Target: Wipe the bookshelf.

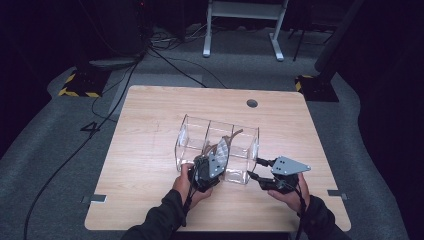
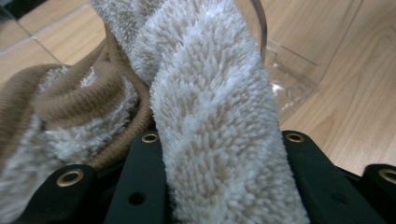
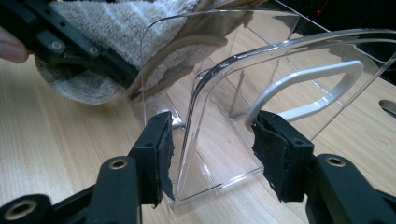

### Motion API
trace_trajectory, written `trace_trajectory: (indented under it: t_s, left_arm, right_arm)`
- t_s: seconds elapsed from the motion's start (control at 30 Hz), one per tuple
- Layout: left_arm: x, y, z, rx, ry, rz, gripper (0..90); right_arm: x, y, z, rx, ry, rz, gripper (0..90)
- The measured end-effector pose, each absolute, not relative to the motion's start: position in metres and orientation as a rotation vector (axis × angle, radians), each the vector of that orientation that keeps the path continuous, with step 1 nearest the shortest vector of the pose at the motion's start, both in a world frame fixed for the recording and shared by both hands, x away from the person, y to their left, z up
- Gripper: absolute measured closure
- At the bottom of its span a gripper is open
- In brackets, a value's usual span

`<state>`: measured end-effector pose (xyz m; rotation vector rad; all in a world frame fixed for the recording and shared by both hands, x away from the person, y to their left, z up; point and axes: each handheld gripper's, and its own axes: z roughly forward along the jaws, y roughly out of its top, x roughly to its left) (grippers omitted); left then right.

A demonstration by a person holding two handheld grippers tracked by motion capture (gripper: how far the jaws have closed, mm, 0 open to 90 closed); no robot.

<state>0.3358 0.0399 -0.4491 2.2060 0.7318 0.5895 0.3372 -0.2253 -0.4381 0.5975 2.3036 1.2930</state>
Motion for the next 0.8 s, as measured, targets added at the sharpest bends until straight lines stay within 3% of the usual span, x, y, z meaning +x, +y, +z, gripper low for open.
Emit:
trace_trajectory:
  t_s: [0.43,0.8]
  left_arm:
    - [0.339,0.049,-0.416,2.129,0.687,0.685,67.5]
    - [0.371,0.05,-0.389,2.049,0.765,0.619,67.2]
  right_arm:
    - [0.338,-0.219,-0.438,0.595,2.291,1.31,42.4]
    - [0.341,-0.218,-0.438,0.617,2.295,1.322,42.1]
